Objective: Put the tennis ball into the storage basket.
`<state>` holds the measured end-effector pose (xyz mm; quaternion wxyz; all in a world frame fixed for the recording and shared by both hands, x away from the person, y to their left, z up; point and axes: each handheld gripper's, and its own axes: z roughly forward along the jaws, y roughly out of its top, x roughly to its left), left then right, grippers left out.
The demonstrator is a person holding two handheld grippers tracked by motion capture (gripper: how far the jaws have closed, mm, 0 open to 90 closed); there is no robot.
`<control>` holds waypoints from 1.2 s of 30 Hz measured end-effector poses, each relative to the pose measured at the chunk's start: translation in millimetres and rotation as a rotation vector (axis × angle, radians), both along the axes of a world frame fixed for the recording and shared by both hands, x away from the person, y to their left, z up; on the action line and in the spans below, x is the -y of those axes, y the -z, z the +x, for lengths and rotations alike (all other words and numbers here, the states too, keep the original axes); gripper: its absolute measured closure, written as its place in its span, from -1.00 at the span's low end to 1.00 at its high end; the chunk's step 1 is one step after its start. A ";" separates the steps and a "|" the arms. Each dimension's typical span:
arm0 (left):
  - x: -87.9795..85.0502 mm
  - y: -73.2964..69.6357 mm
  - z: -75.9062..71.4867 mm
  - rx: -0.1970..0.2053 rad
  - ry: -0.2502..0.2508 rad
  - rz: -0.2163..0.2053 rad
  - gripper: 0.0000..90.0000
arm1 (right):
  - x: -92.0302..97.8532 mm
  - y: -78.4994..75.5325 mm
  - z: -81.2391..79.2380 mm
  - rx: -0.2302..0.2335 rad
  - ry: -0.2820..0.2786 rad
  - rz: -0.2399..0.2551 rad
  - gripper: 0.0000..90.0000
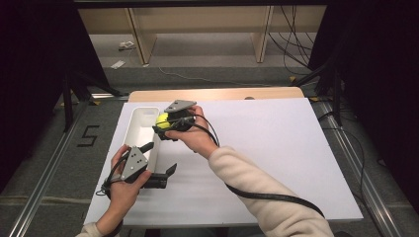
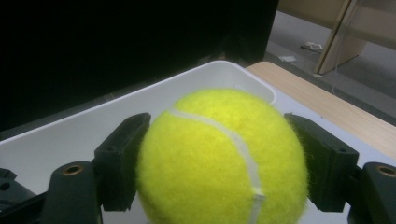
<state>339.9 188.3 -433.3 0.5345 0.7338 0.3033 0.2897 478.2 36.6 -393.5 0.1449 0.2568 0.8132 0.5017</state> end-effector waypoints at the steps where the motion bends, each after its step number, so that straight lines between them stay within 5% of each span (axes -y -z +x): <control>1: 0.0 0.0 0.0 0.000 0.000 0.001 -1.00 | -0.6 0.0 0.0 -0.001 -0.001 0.001 -0.41; 36: 0.6 0.4 -0.3 0.000 0.006 0.002 -1.00 | -21.5 -6.2 6.7 0.005 -0.019 -0.018 -0.41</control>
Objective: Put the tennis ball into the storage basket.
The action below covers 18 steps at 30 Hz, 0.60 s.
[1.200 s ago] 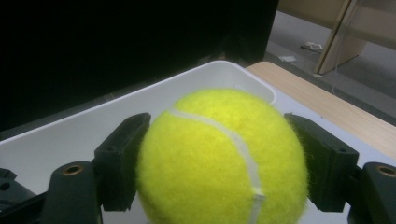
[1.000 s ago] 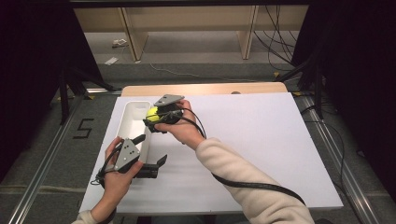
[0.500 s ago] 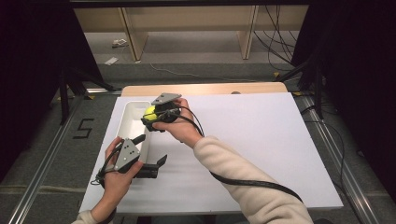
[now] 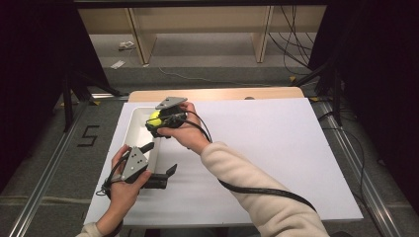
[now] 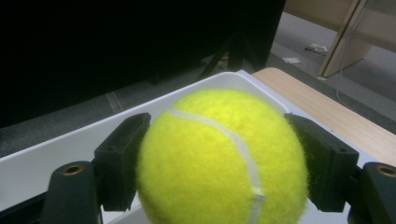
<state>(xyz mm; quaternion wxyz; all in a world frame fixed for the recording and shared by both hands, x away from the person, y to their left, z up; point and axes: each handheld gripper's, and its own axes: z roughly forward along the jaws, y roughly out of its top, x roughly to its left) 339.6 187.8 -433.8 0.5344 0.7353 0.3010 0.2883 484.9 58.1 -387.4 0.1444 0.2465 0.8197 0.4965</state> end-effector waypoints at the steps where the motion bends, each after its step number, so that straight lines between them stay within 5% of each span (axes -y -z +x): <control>1: 0.0 0.0 0.0 0.000 0.001 0.000 -1.00 | -0.6 -0.2 0.3 0.002 0.000 -0.003 -0.41; 18: 0.1 0.4 0.1 0.000 0.004 0.002 -1.00 | -8.3 -3.9 4.5 -0.002 -0.010 -0.013 -0.41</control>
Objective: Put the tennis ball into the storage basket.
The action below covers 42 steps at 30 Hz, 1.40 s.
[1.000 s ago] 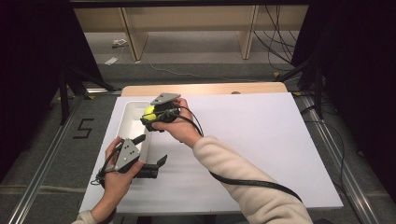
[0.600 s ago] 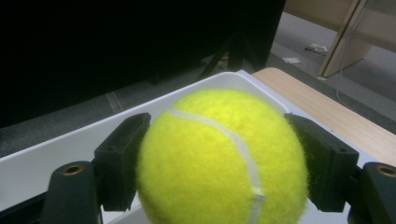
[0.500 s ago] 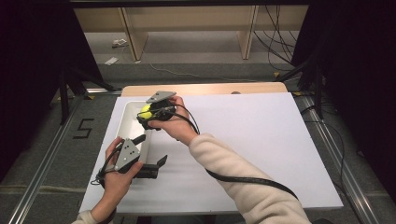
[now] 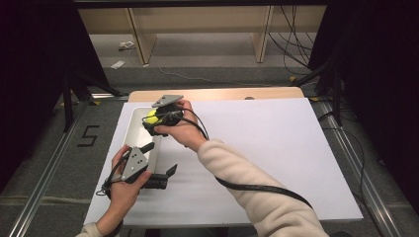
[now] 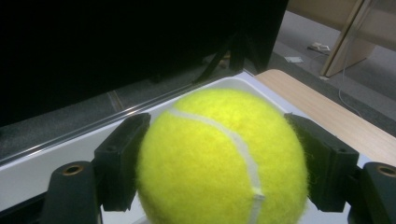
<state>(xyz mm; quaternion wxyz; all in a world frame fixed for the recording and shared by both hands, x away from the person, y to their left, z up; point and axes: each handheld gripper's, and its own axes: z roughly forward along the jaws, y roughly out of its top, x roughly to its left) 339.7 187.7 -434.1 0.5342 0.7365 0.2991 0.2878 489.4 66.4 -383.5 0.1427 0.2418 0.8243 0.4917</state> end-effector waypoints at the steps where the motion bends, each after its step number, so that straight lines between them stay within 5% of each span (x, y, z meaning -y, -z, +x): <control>1: 0.0 0.0 0.0 0.000 0.000 0.002 -1.00 | -0.5 -0.3 0.0 -0.004 -0.001 0.001 -0.41; 42: -0.4 0.5 -0.3 -0.004 0.004 0.001 -1.00 | -28.7 3.1 11.3 -0.030 -0.036 -0.026 -0.41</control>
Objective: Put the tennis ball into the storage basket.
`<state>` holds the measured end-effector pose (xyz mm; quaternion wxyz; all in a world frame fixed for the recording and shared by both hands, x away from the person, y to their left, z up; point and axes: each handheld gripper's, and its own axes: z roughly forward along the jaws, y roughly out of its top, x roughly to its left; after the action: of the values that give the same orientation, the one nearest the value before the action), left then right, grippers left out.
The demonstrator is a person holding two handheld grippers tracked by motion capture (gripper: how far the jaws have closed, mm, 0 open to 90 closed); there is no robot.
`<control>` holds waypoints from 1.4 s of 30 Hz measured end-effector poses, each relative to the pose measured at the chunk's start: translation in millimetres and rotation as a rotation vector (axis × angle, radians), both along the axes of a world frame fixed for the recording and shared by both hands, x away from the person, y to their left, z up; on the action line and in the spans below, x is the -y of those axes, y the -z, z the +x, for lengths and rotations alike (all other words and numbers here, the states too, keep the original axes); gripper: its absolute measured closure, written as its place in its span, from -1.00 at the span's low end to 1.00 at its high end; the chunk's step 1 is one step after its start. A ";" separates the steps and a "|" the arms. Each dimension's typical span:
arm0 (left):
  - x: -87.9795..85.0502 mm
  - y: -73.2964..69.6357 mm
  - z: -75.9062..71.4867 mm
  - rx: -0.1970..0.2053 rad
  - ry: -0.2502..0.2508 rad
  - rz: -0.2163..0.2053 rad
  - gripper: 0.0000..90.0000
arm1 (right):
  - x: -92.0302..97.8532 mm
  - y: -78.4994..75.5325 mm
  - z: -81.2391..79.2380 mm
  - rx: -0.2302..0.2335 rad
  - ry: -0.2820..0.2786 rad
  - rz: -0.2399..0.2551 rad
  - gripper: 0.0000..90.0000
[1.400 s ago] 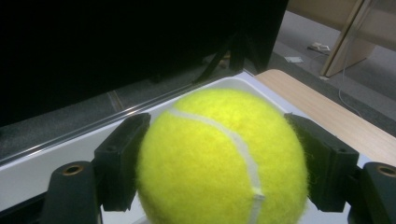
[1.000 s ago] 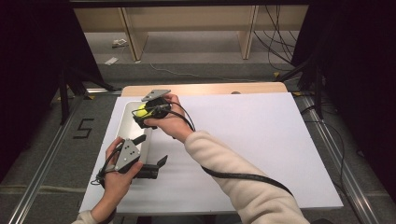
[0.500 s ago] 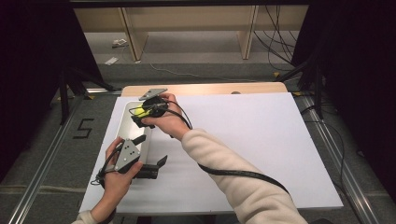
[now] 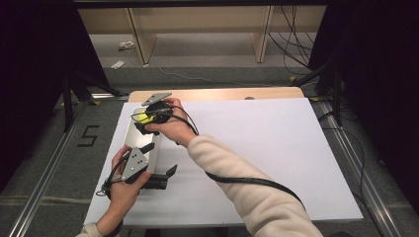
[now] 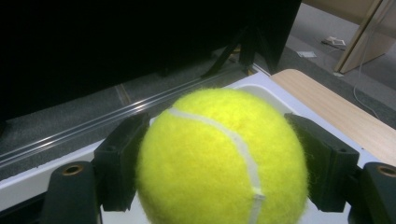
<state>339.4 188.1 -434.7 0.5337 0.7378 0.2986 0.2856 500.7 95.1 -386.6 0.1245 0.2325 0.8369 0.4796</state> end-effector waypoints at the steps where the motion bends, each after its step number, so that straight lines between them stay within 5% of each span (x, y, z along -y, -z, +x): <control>1: -0.1 0.1 0.0 0.000 0.000 0.001 -1.00 | -1.0 0.0 0.2 -0.001 0.001 0.001 -0.41; 42: -0.3 0.3 -0.3 0.000 0.002 0.005 -1.00 | -24.4 8.3 8.1 -0.026 -0.026 -0.042 -0.42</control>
<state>339.1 188.3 -435.0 0.5322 0.7395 0.2971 0.2858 508.8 119.4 -394.9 0.1122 0.2251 0.8514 0.4603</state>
